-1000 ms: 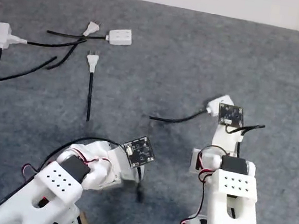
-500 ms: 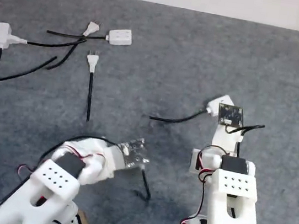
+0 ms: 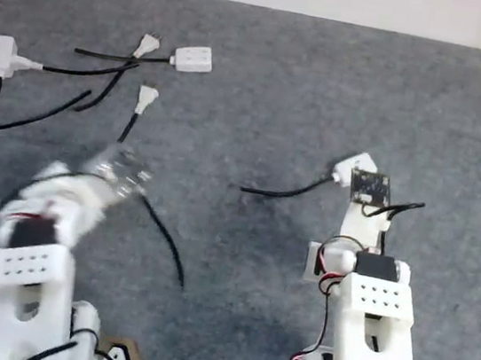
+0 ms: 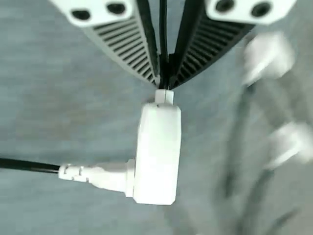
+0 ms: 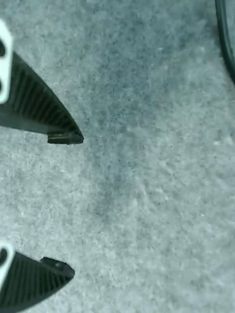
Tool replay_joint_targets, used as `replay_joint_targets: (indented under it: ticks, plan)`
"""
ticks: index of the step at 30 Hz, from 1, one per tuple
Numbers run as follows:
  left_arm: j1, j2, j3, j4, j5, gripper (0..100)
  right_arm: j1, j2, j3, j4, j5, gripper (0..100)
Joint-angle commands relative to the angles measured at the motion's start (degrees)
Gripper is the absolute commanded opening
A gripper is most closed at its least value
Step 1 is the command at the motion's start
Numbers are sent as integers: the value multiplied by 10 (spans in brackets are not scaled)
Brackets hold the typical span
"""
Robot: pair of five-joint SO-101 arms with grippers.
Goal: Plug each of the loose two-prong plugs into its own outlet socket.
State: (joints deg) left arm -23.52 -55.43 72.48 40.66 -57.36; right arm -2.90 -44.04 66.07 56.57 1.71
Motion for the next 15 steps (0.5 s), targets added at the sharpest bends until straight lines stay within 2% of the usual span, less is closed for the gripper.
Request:
replay_joint_targets:
  ticks: [1, 4, 7, 12, 15]
  plan:
    - [-131, -3, -52, -83, -12, 5, 6, -1, -2, -8, -2, 358]
    - [-196, -3, -54, -156, -11, 5, 6, -1, -2, -8, -2, 358]
    - [-230, -2, -51, -230, -11, 5, 6, -1, -2, -8, -2, 358]
    - [-251, -1, -51, -357, -10, 5, 6, -1, -1, -8, -3, 358]
    - [-253, -1, -51, -430, 36, 5, 6, -1, -1, -8, -3, 358]
